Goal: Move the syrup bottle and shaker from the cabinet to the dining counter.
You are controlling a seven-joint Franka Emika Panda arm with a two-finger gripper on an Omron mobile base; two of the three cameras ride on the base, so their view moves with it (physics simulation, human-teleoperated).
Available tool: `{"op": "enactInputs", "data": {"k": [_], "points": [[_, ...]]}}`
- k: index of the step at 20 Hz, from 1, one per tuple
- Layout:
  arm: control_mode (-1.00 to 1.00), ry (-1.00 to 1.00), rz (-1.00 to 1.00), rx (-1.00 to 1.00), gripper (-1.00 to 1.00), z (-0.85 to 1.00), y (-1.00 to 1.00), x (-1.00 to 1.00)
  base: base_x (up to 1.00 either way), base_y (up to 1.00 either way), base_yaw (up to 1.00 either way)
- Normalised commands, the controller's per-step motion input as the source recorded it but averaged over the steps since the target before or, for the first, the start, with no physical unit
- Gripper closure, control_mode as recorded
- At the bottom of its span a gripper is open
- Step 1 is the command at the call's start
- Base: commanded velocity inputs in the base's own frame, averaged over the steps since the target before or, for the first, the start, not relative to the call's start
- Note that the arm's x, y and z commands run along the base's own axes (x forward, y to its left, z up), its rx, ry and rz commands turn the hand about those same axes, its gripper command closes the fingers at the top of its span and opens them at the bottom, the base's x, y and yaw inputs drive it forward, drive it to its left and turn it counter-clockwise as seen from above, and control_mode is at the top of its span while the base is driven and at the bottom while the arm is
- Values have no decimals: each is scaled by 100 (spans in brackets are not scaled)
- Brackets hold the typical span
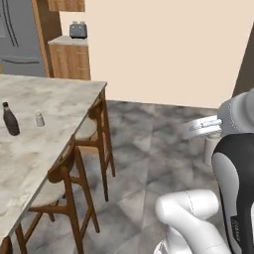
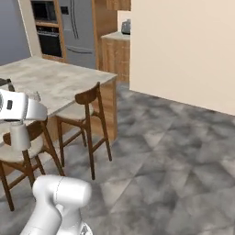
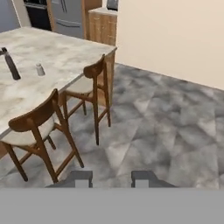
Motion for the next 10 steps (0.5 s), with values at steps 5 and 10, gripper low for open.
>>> {"op": "enactInputs", "data": {"k": [5,10], "points": [[100,0,0,0,100,0,0,0,100,-28,52],[100,0,0,0,100,0,0,0,100,-15,58]]}}
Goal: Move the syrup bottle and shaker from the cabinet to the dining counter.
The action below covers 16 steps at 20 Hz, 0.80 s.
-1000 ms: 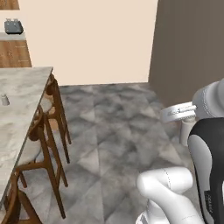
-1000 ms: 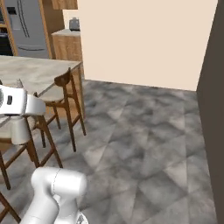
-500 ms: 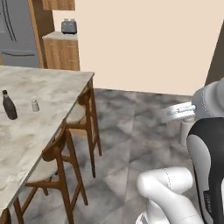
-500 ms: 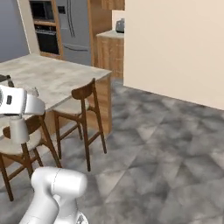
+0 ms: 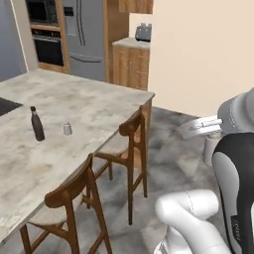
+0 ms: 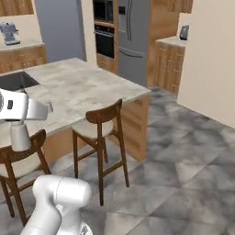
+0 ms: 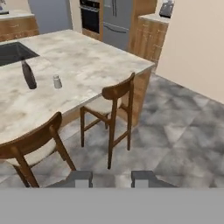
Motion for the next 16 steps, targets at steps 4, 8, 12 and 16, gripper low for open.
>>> {"op": "enactInputs", "data": {"k": [4,8,12,16], "points": [[100,0,0,0,100,0,0,0,99,-2,62],[100,0,0,0,100,0,0,0,88,1,62],[100,0,0,0,100,0,0,0,85,3,60],[100,0,0,0,100,0,0,0,63,5,57]]}}
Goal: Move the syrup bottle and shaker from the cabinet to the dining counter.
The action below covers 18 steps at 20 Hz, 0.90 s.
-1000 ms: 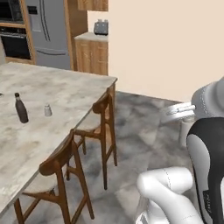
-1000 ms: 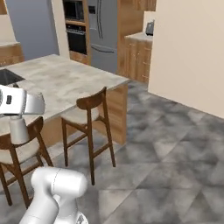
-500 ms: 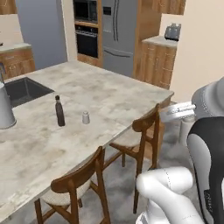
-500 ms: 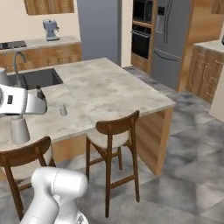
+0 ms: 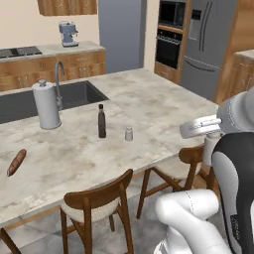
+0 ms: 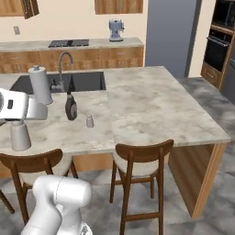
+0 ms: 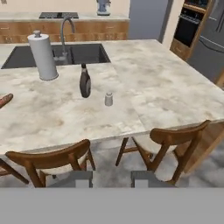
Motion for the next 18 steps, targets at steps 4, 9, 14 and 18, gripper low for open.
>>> {"op": "enactInputs", "data": {"k": [4,9,14,18], "points": [[-100,1,12,0,100,-1,0,20,58,3,40],[-100,3,37,0,100,-2,18,95,0,0,0],[-100,2,29,0,100,-18,47,95,0,0,0],[-100,2,25,0,100,-30,69,78,0,0,0]]}}
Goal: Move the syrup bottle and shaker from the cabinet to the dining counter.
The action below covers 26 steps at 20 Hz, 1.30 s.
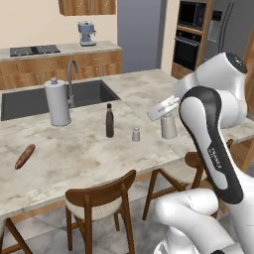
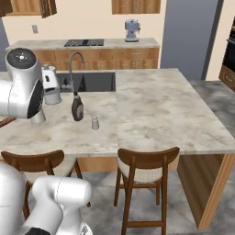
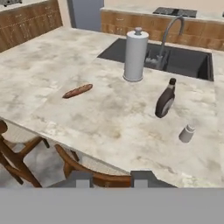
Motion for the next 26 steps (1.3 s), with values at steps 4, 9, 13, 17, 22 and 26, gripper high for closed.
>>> {"op": "enactInputs", "data": {"k": [4,9,13,17,22,26], "points": [[-100,0,18,0,100,-46,60,74,0,0,0],[-100,0,13,0,100,-74,46,68,0,0,0],[-100,0,13,0,100,-81,52,39,0,0,0],[-100,0,13,0,100,-72,63,44,0,0,0],[-100,0,13,0,100,-61,61,64,0,0,0],[-100,0,14,0,100,-46,51,74,0,0,0]]}}
